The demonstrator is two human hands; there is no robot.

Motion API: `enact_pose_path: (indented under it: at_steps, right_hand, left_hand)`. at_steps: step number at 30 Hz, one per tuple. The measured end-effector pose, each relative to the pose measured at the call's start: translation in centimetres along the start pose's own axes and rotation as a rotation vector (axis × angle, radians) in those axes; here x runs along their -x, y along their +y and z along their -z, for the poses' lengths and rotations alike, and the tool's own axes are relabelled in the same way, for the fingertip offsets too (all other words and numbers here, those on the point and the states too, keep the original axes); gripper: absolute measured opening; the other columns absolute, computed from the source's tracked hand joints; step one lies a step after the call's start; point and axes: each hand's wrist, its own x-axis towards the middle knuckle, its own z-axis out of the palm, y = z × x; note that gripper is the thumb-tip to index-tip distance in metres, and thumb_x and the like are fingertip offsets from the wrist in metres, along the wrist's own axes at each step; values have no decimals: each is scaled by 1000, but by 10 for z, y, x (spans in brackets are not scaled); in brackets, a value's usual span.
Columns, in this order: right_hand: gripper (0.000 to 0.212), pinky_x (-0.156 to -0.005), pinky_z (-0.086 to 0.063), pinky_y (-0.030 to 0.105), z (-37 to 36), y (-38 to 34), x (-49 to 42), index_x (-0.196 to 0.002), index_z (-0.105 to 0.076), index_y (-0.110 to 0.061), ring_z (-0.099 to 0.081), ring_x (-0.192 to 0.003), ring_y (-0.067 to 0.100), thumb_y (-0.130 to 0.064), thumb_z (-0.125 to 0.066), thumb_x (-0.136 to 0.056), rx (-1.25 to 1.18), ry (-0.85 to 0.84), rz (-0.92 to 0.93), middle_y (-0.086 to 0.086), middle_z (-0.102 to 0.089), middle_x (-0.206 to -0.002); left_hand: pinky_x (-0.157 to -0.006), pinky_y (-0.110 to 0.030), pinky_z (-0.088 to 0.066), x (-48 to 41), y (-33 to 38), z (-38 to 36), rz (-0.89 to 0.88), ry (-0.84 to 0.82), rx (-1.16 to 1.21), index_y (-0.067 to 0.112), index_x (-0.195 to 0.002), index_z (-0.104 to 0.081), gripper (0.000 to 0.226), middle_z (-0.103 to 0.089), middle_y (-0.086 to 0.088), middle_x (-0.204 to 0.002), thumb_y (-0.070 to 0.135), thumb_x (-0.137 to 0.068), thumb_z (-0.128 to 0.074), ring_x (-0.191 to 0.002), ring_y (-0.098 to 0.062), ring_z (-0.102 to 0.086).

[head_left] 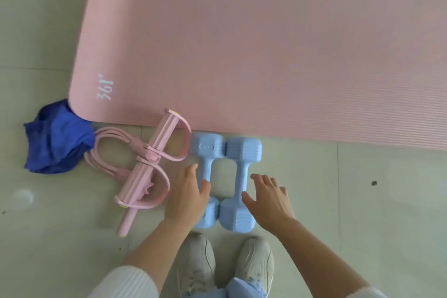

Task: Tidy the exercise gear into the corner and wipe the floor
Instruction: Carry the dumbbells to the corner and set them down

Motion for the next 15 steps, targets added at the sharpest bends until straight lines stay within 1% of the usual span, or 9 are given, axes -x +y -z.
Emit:
enact_pose_path:
  at_steps: [2, 4, 6, 7, 8, 10, 12, 13, 15]
  right_hand:
    - [52, -99, -34, 33, -19, 5, -17, -141, -34, -19, -41, -125, 18, -42, -42, -95, -115, -33, -34, -3, -47, -134]
    - [47, -89, -41, 31, -33, 5, -34, -135, -40, -19, -48, -117, 18, -40, -49, -94, -326, -69, -124, -3, -51, -125]
    - [33, -77, -47, 31, -44, 3, -47, -116, -50, -16, -58, -95, 17, -36, -56, -91, -625, -82, -244, -3, -59, -106]
    - [25, -71, -48, 30, -47, 4, -54, -106, -53, -14, -59, -83, 16, -32, -59, -90, -756, -87, -287, -2, -60, -94]
    - [20, -66, -47, 27, -47, 3, -58, -99, -54, -13, -57, -74, 15, -29, -60, -90, -839, -92, -315, -1, -59, -84]
    - [17, -65, -46, 27, -47, 4, -65, -96, -55, -14, -56, -70, 16, -28, -63, -89, -963, -134, -348, 3, -59, -80]
    - [15, -66, -46, 29, -46, 2, -65, -93, -54, -15, -56, -71, 19, -23, -65, -88, -1039, -162, -389, 7, -59, -82]
    - [15, -66, -47, 30, -46, 2, -65, -92, -53, -14, -55, -72, 19, -20, -66, -87, -1072, -163, -405, 8, -59, -84]
    - [15, -72, -48, 35, -44, 2, -60, -91, -52, -13, -55, -75, 21, -14, -66, -85, -1122, -161, -415, 10, -58, -87]
  left_hand:
    - [-100, -33, -33, -15, -11, -20, 58, 14, 57, 2, -145, -31, 57, -44, -16, -143, 24, -95, -48, -130, -29, -42]
    - [-101, -36, -34, -29, -19, -35, 126, -50, 126, 0, -142, -36, 54, -49, -16, -138, 25, -96, -48, -128, -30, -45]
    - [-93, -39, -43, -42, -22, -45, 208, -164, 307, 7, -123, -54, 39, -65, -10, -114, 34, -95, -49, -108, -30, -58]
    - [-88, -40, -47, -49, -23, -49, 237, -210, 425, 12, -110, -59, 34, -68, -7, -102, 40, -95, -49, -97, -27, -62]
    - [-87, -41, -48, -54, -22, -48, 264, -238, 505, 16, -102, -60, 32, -68, -5, -96, 45, -94, -50, -91, -24, -63]
    - [-88, -38, -49, -62, -24, -50, 300, -296, 563, 19, -103, -57, 32, -66, -3, -97, 49, -93, -50, -92, -19, -63]
    - [-89, -37, -48, -65, -23, -51, 307, -327, 545, 18, -113, -52, 34, -64, -2, -104, 46, -94, -49, -96, -18, -61]
    - [-88, -36, -48, -65, -21, -52, 314, -328, 550, 18, -117, -50, 34, -63, -3, -107, 44, -95, -49, -96, -19, -60]
    - [-76, -31, -47, -60, -15, -48, 317, -342, 572, 16, -110, -50, 26, -63, -9, -104, 38, -97, -48, -88, -18, -59]
